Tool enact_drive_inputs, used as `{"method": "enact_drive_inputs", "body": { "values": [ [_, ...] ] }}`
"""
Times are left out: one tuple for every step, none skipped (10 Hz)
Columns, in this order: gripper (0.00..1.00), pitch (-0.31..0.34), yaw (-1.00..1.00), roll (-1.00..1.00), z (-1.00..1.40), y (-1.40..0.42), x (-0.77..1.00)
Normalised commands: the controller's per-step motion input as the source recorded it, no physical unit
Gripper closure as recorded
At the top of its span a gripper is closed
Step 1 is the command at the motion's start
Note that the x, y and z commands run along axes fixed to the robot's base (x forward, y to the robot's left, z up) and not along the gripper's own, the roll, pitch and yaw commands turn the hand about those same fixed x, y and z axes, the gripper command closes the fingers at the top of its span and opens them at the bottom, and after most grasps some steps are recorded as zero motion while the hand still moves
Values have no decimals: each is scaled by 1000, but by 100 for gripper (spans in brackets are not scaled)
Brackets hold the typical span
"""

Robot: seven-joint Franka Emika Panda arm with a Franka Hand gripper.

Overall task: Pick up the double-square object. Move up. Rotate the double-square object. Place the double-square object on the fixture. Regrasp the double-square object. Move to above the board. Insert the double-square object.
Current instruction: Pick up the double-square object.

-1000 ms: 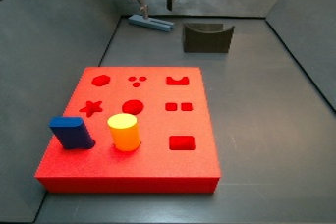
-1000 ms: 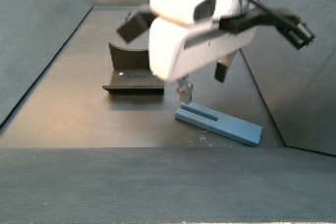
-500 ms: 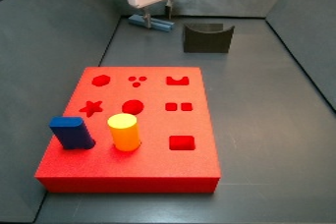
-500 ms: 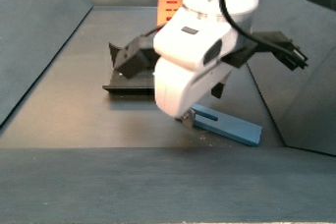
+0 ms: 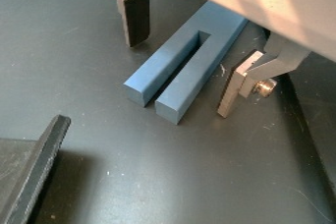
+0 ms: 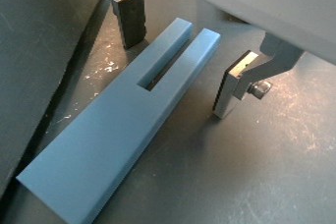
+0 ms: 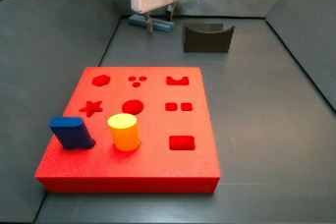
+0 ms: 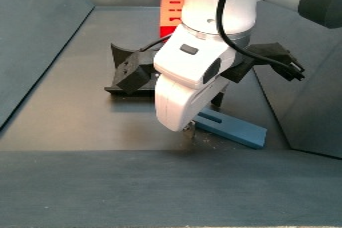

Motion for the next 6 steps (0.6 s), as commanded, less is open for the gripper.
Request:
{"method": "enact_drive_inputs", "body": {
  "values": [
    [0, 0, -154, 0, -89, 0, -9],
    [0, 0, 0, 0, 0, 0, 0],
    [100, 0, 0, 0, 0, 0, 0],
    [100, 0, 0, 0, 0, 0, 0],
    [100, 0, 0, 0, 0, 0, 0],
    [100, 0, 0, 0, 0, 0, 0]
  ]
}}
